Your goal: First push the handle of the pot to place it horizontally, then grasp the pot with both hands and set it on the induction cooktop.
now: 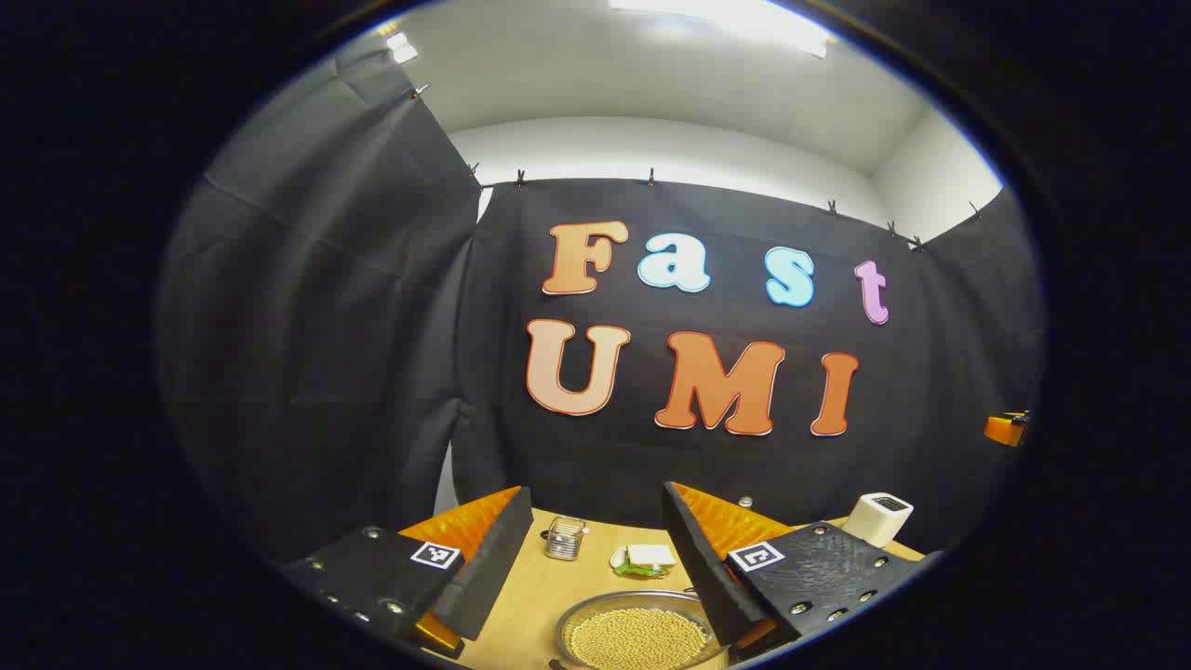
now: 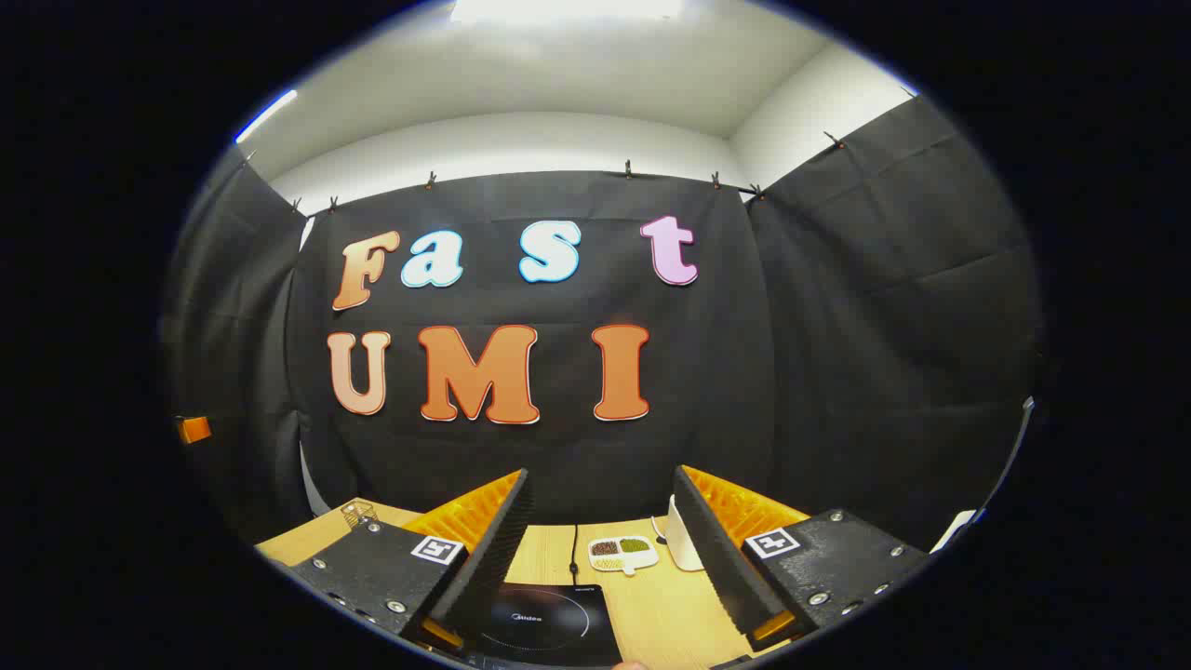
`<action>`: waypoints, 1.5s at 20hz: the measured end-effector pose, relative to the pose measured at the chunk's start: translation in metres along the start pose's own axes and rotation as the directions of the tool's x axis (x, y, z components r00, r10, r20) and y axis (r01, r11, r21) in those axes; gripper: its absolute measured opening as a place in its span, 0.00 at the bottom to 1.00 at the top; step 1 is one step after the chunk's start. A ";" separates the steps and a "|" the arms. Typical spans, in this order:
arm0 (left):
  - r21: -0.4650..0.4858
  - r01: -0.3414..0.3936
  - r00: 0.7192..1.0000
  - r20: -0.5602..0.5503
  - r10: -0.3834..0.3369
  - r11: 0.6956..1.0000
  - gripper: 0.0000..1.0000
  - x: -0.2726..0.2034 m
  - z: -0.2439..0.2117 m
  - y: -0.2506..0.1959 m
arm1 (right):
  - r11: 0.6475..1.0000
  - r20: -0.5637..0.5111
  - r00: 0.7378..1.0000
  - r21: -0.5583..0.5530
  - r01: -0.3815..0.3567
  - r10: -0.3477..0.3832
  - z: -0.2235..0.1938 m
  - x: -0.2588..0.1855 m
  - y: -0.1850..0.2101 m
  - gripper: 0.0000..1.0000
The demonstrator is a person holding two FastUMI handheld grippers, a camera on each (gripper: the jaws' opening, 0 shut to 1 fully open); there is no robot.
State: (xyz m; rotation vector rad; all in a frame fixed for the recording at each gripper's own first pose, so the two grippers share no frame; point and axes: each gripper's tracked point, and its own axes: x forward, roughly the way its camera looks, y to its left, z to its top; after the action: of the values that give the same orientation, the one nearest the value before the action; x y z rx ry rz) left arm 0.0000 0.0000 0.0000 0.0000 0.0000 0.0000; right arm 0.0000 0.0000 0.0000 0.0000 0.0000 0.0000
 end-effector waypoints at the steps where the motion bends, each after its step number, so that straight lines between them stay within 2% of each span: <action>1: 0.002 0.005 1.000 -0.001 -0.005 1.000 0.89 0.001 0.001 -0.003 | 1.000 -0.013 1.000 0.002 -0.009 0.009 -0.003 0.001 0.002 0.95; 5: 0.008 0.037 0.999 0.009 -0.037 0.999 0.89 0.007 0.005 -0.019 | 1.000 -0.032 0.999 -0.029 -0.009 0.008 -0.011 0.005 0.000 0.95; 11: 0.024 0.049 0.999 -0.020 -0.048 0.999 0.89 0.010 -0.002 -0.031 | 0.999 -0.014 1.000 -0.042 -0.017 0.017 -0.007 0.002 0.001 0.95; 16: 0.039 0.050 0.999 0.004 -0.050 0.998 0.89 0.006 0.007 -0.029 | 0.999 -0.031 0.999 -0.028 -0.030 0.029 -0.011 0.003 0.001 0.95; 21: 0.067 0.057 0.998 0.005 -0.057 0.996 0.89 0.003 0.007 -0.028 | 1.000 -0.027 1.000 -0.029 -0.009 0.008 -0.012 0.004 -0.005 0.95; 27: 0.038 0.098 0.995 -0.032 -0.097 0.994 0.89 0.004 -0.003 -0.038 | 0.999 -0.045 0.999 -0.021 -0.026 0.025 -0.020 0.007 0.000 0.95; 29: 0.041 0.101 0.994 -0.038 -0.100 0.994 0.93 0.007 -0.005 -0.038 | 0.999 -0.049 0.999 -0.027 -0.025 0.024 -0.022 0.008 -0.001 0.95; 30: 0.040 0.115 0.993 -0.038 -0.113 0.993 0.89 0.008 -0.006 -0.041 | 0.999 -0.048 0.999 -0.028 -0.023 0.021 -0.021 0.008 -0.003 0.95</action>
State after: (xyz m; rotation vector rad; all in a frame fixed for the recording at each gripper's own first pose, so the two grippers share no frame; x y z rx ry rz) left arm 0.0078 -0.0408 -0.0056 0.0423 0.0353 -0.1145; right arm 0.0083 -0.0025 -0.0212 -0.0289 0.0480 0.0219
